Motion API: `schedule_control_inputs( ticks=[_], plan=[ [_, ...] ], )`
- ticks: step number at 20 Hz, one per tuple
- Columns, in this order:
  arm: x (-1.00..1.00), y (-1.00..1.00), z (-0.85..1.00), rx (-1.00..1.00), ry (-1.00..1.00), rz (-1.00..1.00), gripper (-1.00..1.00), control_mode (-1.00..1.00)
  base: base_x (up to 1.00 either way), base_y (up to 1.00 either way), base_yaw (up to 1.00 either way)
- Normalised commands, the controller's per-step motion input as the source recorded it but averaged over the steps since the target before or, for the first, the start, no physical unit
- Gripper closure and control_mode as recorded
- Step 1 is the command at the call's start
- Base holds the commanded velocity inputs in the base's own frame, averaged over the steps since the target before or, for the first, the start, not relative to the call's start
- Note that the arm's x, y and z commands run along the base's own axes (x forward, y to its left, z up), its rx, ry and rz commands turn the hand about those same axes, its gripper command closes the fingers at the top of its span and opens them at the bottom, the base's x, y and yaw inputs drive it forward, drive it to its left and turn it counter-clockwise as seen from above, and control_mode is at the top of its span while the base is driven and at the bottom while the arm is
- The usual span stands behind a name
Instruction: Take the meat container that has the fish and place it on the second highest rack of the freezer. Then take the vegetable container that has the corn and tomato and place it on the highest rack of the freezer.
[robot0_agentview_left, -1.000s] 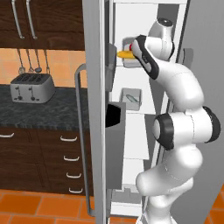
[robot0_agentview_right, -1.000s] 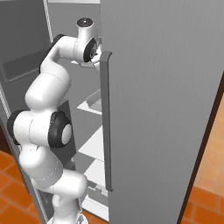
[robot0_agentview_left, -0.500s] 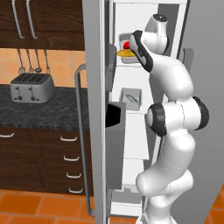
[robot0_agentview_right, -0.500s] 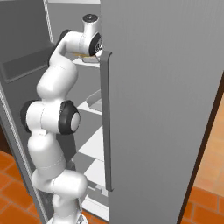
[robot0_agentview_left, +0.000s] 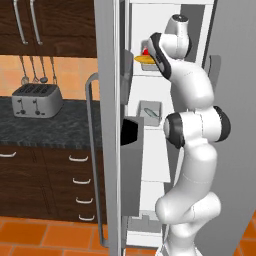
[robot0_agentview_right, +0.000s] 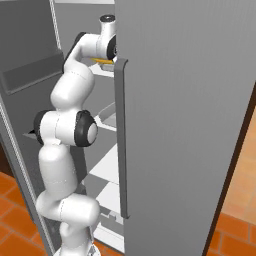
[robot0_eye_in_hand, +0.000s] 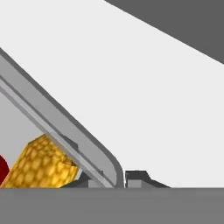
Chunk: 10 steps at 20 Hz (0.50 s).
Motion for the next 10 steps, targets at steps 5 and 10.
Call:
schedule_control_inputs(
  ticks=[5,10],
  plan=[
    [0.0,0.0,-0.41,0.0,0.03,-0.18,1.0,-1.0,0.0,0.0,0.0],
    [-0.02,0.0,-0.26,0.0,-0.02,-0.14,-1.0,-1.0,0.0,0.0,0.0]
  ],
)
